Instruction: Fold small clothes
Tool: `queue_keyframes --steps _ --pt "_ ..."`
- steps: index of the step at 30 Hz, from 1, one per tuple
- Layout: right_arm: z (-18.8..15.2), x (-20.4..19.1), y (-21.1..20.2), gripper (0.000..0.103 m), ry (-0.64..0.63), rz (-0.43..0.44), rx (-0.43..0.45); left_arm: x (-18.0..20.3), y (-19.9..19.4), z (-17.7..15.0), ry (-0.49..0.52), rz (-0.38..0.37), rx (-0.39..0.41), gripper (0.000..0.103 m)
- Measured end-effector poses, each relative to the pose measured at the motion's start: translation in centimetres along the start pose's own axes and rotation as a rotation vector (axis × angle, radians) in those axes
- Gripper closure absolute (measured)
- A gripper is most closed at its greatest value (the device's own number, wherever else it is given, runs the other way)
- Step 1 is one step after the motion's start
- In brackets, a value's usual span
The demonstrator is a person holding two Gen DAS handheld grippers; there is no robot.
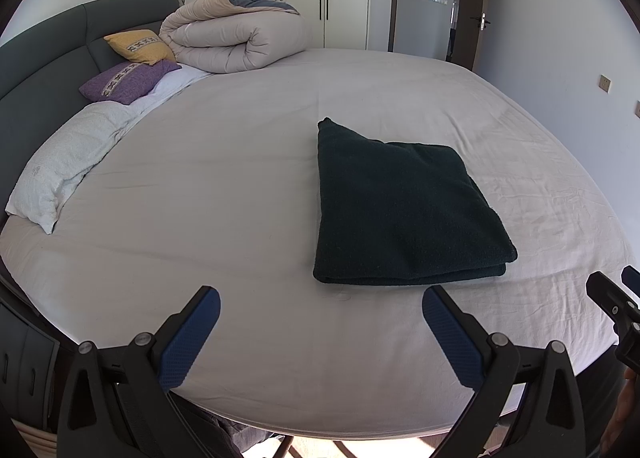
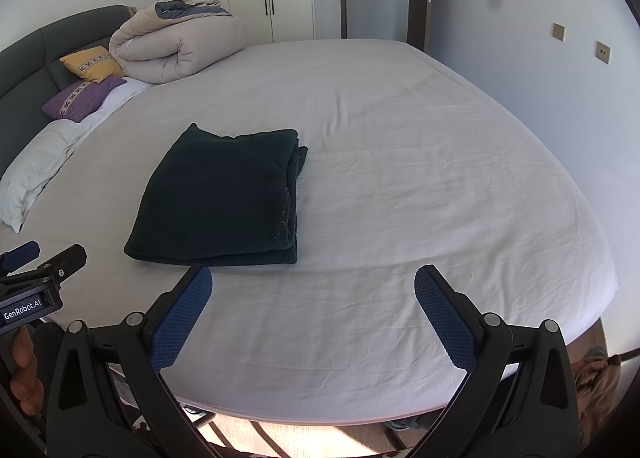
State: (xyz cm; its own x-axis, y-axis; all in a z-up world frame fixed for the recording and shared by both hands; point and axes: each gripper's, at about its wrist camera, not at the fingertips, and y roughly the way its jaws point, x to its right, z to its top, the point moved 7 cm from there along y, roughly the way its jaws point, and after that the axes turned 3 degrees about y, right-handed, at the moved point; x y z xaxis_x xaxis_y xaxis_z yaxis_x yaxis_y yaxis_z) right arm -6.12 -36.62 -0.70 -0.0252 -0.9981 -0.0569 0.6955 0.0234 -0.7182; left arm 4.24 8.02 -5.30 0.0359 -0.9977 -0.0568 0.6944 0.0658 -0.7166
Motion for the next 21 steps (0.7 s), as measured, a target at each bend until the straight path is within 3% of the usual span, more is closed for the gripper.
queue_keyframes --steps 21 --pt "-0.08 -0.27 0.24 0.000 -0.008 0.002 -0.005 -0.38 0.62 -0.21 0.001 -0.008 -0.010 0.000"
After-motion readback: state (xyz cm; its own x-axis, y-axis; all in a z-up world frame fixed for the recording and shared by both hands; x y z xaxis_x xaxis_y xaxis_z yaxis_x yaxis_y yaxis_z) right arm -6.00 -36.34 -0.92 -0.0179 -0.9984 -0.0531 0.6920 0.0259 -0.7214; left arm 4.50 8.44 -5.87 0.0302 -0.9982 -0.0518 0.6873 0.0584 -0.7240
